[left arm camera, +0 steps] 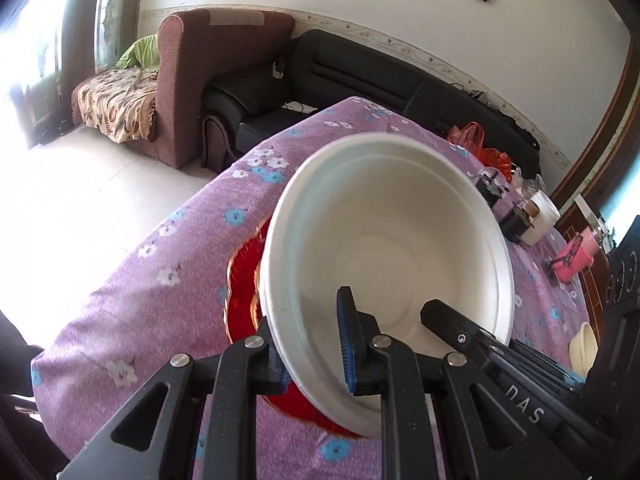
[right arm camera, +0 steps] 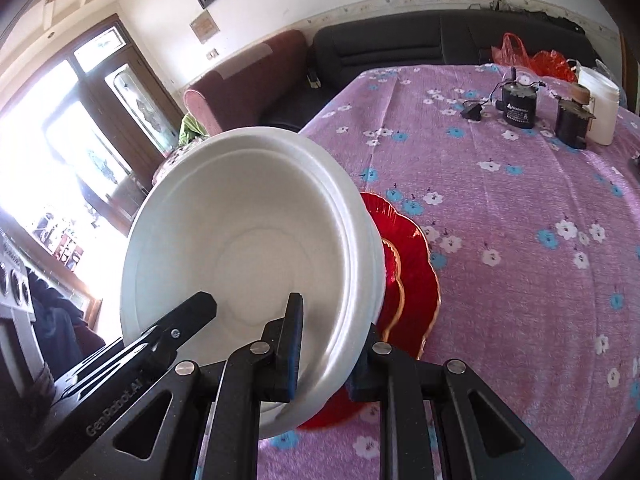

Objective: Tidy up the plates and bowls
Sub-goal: 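Lift the white bowl with both grippers and carry it over the stack, then lower the white bowl into the stacked bowls and open both grippers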

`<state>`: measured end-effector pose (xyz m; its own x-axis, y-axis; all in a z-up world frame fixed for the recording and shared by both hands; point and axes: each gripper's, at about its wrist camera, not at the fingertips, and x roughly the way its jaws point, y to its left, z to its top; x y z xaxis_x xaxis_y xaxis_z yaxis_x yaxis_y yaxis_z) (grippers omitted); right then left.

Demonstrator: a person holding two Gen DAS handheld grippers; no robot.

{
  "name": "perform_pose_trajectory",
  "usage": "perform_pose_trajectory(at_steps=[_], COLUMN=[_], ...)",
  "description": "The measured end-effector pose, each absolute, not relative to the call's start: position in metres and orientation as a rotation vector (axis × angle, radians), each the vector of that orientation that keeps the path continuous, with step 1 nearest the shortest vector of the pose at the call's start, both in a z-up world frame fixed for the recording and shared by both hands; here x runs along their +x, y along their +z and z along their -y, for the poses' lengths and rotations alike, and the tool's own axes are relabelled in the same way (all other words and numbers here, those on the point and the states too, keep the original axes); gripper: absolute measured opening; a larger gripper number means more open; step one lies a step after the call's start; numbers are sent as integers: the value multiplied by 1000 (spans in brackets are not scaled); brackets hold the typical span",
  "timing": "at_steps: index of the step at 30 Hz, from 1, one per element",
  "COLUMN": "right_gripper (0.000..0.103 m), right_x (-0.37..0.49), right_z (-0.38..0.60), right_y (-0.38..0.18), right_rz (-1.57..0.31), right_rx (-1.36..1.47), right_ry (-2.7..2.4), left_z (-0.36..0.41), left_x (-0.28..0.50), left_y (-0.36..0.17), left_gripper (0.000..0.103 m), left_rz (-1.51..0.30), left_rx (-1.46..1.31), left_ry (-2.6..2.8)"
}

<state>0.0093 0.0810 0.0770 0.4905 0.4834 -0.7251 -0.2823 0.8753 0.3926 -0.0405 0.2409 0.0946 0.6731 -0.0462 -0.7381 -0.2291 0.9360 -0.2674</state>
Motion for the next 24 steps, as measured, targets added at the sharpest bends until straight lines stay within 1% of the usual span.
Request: perform_pose_trajectory(at_steps=[2,7,9,12,13,14,17,21,22,24], right_gripper=[19,19,19,18,17,17,17,17,18,24], right_x=[18,27,27,28,28,28,30,29,28,25], right_z=[-83,-90,-93,-99,-100,-101,-102,-99,-98,-98], right_y=[77,77,77,77,77,77,76,76,78,81], right_rz=[-969,-963,-954,-931,-925,-918,-907,-884,-881,-876], right_rx=[237,197,173,126,115,99,77,72,83,92], right_ry=[464,443,432,410,405,394,377,345,354,369], left_z=[-245,-250,-251,-256,-258,-260,-268,-273,-273,-274], left_x=[-37,-37,-38,-47,-52,-56,-69,-77,-78,-81], left_y=[95,95,97,104,108,111,124,130,132,135], left_gripper=[20,21,26,42,54,61,61,63,63,64], left_rz=[-828,-830,-821,-780,-760,-740,-688,-671,-669,-663], left_rx=[-360,-400,-423,-460,-461,-466,-481,-479,-473,-461], left_ry=[115,97,84,71,83,91,110,116,119,129])
